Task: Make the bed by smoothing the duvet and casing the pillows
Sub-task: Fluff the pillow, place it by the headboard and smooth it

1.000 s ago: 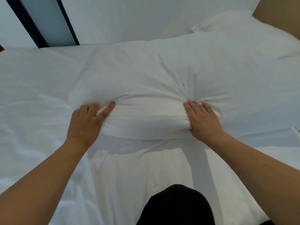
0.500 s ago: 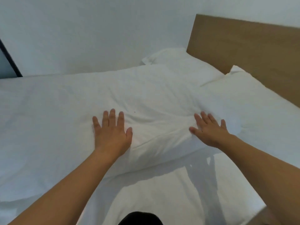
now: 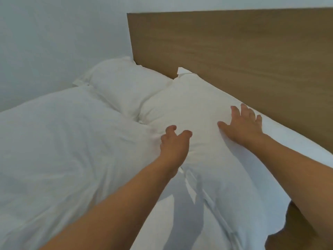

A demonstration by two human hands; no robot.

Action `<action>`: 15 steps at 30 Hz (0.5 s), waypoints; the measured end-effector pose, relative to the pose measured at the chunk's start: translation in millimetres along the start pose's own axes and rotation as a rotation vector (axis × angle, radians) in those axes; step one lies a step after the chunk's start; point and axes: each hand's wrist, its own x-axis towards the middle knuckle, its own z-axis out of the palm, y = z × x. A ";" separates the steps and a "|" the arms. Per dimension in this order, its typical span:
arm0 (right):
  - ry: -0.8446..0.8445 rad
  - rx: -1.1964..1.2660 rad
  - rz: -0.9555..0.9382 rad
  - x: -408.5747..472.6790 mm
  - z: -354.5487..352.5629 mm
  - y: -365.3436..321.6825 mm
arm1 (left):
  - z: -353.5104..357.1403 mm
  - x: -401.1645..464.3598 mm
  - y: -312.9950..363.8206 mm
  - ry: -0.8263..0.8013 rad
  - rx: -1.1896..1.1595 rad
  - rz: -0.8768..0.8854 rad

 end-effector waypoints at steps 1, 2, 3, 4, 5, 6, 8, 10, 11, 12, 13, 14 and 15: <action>-0.035 0.009 0.031 9.9 5.9 13.3 | 20.7 8.7 -4.1 -0.056 -0.043 -0.125; -0.061 0.019 0.062 18.7 12.2 23.7 | 36.4 15.9 -9.5 -0.090 -0.080 -0.243; -0.072 0.023 0.081 25.9 18.5 31.4 | 49.6 22.9 -15.4 -0.095 -0.132 -0.337; -0.069 0.027 0.082 32.5 25.4 36.0 | 60.3 29.2 -21.7 -0.080 -0.197 -0.401; -0.067 0.031 0.074 39.1 32.1 38.6 | 69.1 34.9 -26.6 -0.058 -0.276 -0.440; -0.068 0.040 0.064 46.1 38.6 39.5 | 76.2 38.8 -28.6 -0.035 -0.344 -0.471; -0.085 0.087 0.050 60.1 50.1 40.5 | 86.7 46.6 -29.3 0.000 -0.407 -0.506; -0.108 0.139 0.053 71.4 58.8 43.8 | 92.7 52.1 -26.5 0.007 -0.387 -0.515; -0.114 0.161 0.057 75.5 62.7 46.8 | 95.3 53.7 -25.4 0.009 -0.361 -0.515; -0.107 0.182 0.059 78.3 66.4 50.2 | 97.8 53.7 -23.3 0.012 -0.336 -0.519; -0.092 0.197 0.062 79.1 68.9 53.1 | 100.5 53.4 -20.9 0.018 -0.324 -0.522; -0.077 0.208 0.073 78.1 70.8 55.2 | 102.9 50.9 -17.6 0.029 -0.311 -0.536; -0.070 0.220 0.092 76.4 73.6 56.3 | 105.2 49.0 -15.9 0.038 -0.296 -0.543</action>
